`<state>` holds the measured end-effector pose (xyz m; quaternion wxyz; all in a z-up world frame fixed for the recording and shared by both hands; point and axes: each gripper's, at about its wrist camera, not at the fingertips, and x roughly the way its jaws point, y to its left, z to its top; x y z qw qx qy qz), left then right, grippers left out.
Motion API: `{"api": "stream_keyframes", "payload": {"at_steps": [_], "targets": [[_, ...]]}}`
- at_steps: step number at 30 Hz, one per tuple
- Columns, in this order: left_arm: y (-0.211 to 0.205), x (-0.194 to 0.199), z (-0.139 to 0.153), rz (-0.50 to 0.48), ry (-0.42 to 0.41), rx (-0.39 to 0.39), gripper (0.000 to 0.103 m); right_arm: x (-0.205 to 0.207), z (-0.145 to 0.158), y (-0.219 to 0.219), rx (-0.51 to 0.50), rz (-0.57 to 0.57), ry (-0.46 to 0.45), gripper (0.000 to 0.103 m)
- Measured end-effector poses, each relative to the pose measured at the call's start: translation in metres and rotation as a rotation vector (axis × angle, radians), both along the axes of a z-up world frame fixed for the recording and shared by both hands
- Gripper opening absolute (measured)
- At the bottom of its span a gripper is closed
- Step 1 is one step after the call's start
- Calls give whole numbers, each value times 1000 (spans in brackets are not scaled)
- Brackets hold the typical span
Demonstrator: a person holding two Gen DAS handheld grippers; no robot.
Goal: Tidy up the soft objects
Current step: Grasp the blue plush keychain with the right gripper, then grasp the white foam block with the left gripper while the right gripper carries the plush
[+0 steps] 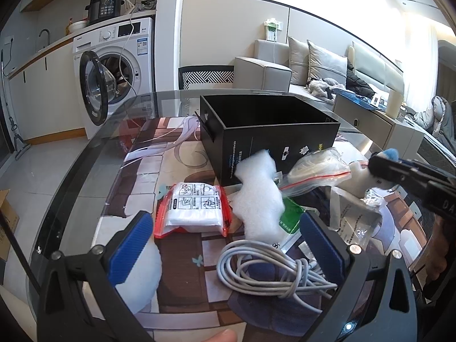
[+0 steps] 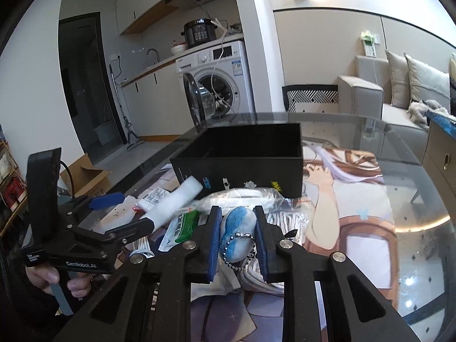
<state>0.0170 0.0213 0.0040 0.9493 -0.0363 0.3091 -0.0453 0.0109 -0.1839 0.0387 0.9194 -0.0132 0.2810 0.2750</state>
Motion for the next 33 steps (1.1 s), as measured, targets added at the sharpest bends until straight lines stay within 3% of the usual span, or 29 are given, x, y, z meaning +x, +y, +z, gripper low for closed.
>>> {"api": "stream_keyframes", "payload": {"at_steps": [14,24,30,32,33], "targets": [[-1,10,-1,-1,18,-16,103,-21,29,-17,47,-18,-73,22],[-5,31,-4,-80,79,-111,100,-20,24,-13,40,-7,-62,22],[-16,34,-3,-137,87,-97,76,-16,23,-9,40,-1,-59,22],[-19,34,-2,-161,88,-103,55,-16,22,-8,39,0,-59,22],[-20,34,-3,-165,99,-105,50,-16,22,-8,39,0,-59,22]]}}
